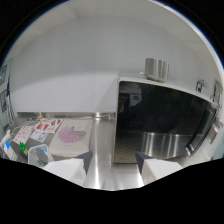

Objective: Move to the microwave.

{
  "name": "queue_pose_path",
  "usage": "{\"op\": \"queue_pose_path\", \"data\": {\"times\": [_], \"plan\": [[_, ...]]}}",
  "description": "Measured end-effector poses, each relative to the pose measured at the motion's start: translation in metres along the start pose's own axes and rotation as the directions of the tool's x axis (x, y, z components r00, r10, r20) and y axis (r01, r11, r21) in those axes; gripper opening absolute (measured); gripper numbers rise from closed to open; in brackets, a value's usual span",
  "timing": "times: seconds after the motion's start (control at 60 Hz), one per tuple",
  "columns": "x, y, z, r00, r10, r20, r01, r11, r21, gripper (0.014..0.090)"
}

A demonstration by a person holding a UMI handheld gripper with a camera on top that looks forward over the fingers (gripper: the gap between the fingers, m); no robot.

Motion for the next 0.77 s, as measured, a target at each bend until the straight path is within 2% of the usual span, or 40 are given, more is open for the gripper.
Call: {"op": "queue_pose_path", "data": {"times": [0.367, 0.767], "plan": [[0.001, -0.003, 0.036, 1.000, -0.008, 0.009, 0.008, 1.000, -0.009, 0.0841], [0.005, -0.006, 0.039, 1.000, 0.001, 0.007, -0.001, 1.000, -0.006, 0.0842]]}}
